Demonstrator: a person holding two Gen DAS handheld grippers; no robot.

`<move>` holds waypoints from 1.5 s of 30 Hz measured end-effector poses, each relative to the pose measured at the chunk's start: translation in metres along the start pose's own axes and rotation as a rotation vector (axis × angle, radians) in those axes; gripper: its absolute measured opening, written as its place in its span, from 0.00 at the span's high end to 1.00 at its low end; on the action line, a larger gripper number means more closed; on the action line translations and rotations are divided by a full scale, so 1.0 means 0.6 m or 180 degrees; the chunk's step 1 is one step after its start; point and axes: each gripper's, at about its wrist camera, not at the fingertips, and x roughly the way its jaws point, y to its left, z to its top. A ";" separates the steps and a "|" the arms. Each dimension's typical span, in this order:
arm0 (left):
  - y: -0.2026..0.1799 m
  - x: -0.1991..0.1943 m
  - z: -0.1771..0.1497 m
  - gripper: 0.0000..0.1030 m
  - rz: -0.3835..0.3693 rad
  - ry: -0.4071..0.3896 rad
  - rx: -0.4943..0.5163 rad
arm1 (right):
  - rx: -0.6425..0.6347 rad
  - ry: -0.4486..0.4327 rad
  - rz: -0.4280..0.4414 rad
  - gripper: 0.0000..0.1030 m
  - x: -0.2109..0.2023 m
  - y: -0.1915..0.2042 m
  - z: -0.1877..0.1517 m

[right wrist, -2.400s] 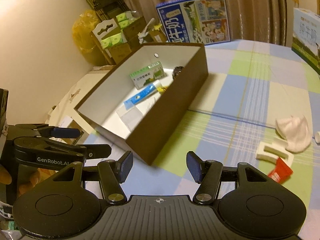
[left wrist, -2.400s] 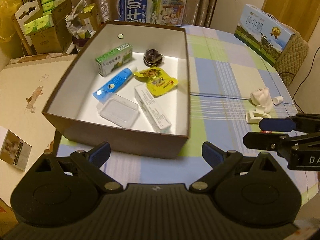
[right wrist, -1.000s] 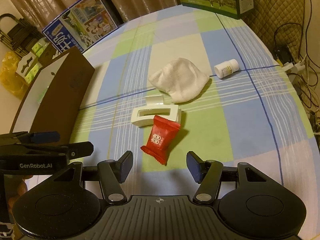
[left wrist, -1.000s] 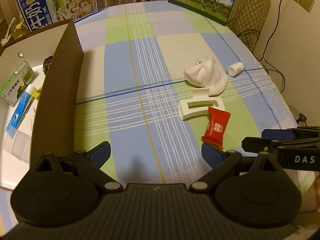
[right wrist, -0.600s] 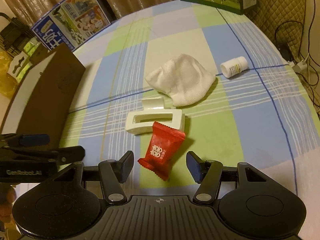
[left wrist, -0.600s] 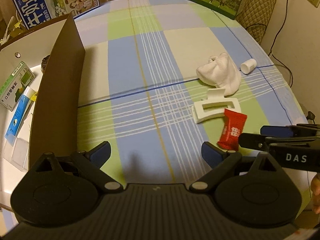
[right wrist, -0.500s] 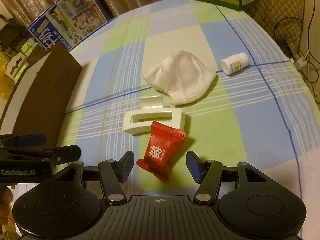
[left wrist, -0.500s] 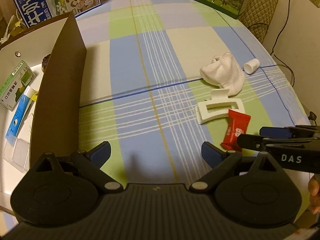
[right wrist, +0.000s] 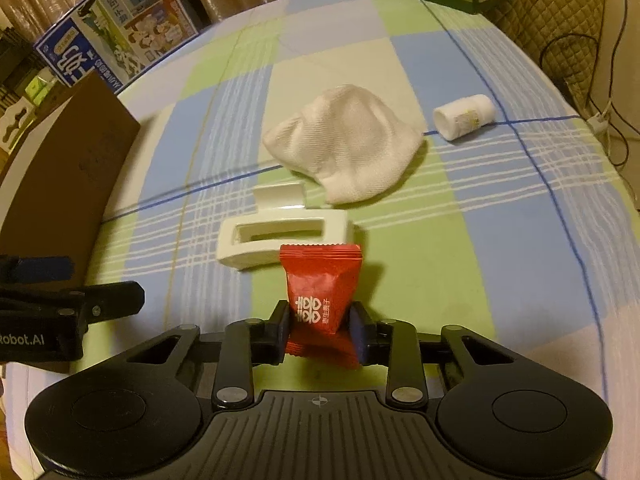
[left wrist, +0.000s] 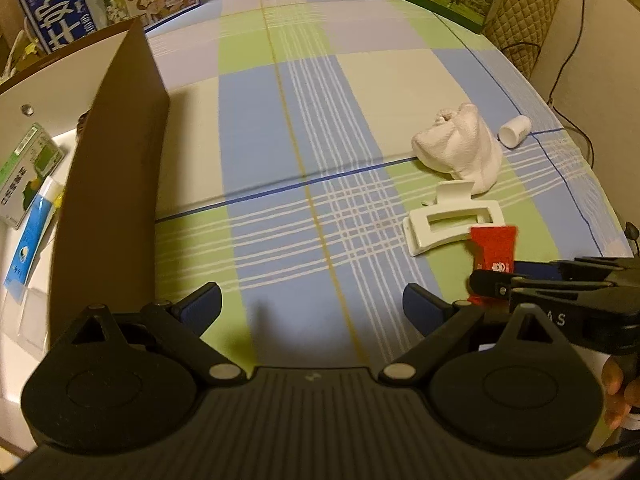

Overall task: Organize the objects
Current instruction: 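Grasp the red candy packet with the right tool while the left tool grasps the white clip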

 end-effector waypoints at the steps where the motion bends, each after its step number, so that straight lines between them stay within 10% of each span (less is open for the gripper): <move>1: -0.003 0.002 0.001 0.07 -0.0015 -0.0003 0.0022 | 0.0008 -0.0006 -0.0021 0.73 -0.004 -0.007 0.000; 30: -0.172 0.113 0.055 0.23 -0.0826 -0.0463 0.1964 | 0.0638 -0.0142 -0.0284 0.74 -0.085 -0.168 -0.028; 37: -0.175 0.109 0.045 0.34 -0.0763 -0.0397 0.1856 | 0.0541 -0.0119 -0.0289 0.74 -0.080 -0.165 -0.022; 45: -0.137 0.093 0.029 0.34 -0.0256 -0.0169 0.1007 | 0.0277 -0.0115 -0.0344 0.74 -0.068 -0.155 -0.013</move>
